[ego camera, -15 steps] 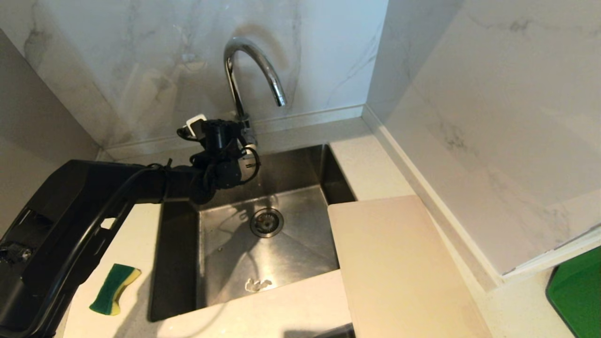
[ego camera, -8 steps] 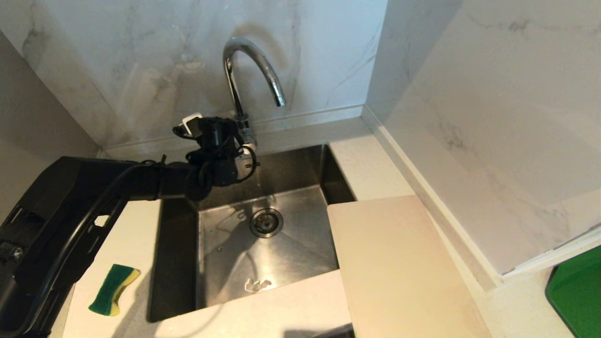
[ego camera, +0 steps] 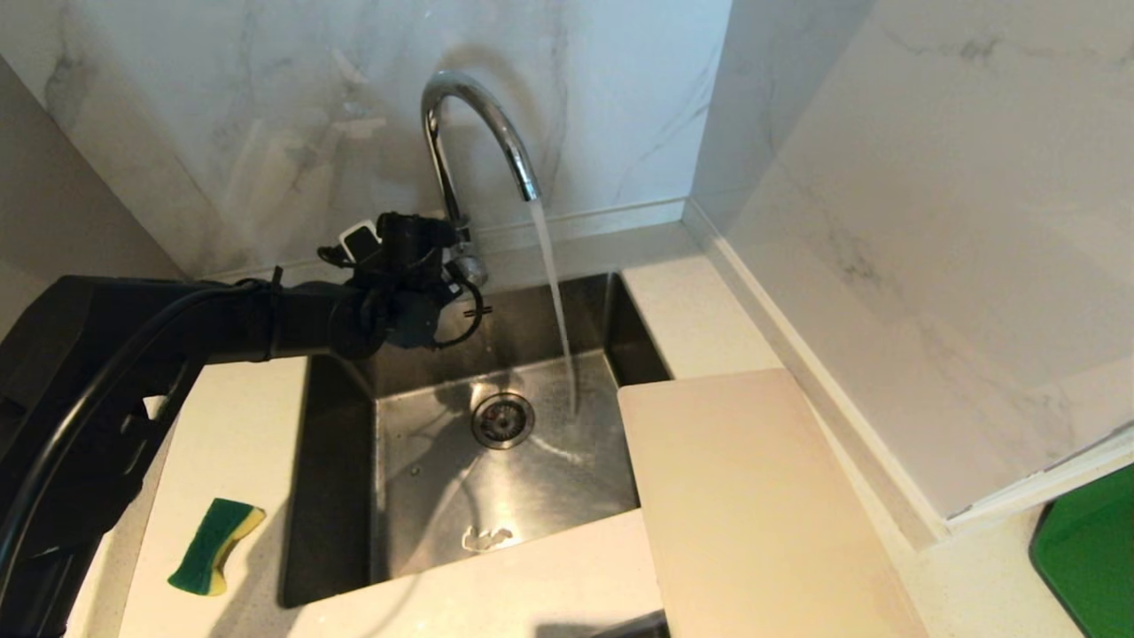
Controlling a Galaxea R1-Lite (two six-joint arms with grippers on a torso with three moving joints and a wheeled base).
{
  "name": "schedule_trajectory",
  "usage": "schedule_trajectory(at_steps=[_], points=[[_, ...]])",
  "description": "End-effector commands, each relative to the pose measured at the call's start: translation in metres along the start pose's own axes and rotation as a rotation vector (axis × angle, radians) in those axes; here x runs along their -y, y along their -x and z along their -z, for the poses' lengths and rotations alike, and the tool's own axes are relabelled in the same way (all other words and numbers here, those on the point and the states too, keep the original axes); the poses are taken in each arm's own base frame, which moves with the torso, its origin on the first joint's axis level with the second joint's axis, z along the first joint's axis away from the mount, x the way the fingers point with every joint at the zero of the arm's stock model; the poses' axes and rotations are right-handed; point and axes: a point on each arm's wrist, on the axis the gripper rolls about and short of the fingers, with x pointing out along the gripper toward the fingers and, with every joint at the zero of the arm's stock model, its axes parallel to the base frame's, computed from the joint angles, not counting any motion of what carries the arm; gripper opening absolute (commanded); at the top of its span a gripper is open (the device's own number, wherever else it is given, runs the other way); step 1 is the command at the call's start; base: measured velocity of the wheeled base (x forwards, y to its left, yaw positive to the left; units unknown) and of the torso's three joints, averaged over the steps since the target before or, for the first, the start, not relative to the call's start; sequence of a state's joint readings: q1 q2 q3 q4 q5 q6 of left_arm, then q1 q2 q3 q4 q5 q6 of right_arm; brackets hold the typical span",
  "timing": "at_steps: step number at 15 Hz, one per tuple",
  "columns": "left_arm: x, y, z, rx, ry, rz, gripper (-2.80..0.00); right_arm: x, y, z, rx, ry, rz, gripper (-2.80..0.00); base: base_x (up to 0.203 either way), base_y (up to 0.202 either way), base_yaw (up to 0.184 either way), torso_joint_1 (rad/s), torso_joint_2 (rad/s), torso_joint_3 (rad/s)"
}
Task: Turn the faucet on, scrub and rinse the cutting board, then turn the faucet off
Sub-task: Turn on the tap, then pick up the cleaning cloth
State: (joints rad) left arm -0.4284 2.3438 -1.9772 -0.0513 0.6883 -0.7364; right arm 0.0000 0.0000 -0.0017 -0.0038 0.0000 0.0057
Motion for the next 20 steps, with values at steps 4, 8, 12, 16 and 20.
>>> schedule_trajectory(at_steps=[4,8,12,16,20], points=[[0.006,0.006,-0.007,0.013,0.033,0.040,0.00,0.000,0.000,0.000,0.001,0.000,0.000,-2.80,0.000,0.000,0.000,0.000,0.00,0.000],[0.019,0.036,-0.052,0.053,0.108,0.162,0.00,0.000,0.000,0.000,0.001,0.000,0.000,-2.80,0.000,0.000,0.000,0.000,0.00,0.000],[0.024,0.081,-0.113,0.127,0.157,0.263,0.00,0.000,0.000,0.000,0.002,0.000,0.000,-2.80,0.000,0.000,0.000,0.000,0.00,0.000],[-0.004,0.123,-0.164,0.028,0.036,0.320,0.00,0.000,0.000,0.000,0.001,0.000,0.000,-2.80,0.000,0.000,0.000,0.000,0.00,0.000],[-0.041,0.133,-0.173,-0.009,-0.146,0.237,-2.80,0.000,0.000,0.000,0.001,0.000,0.000,-2.80,0.000,0.000,0.000,0.000,0.00,0.000]])
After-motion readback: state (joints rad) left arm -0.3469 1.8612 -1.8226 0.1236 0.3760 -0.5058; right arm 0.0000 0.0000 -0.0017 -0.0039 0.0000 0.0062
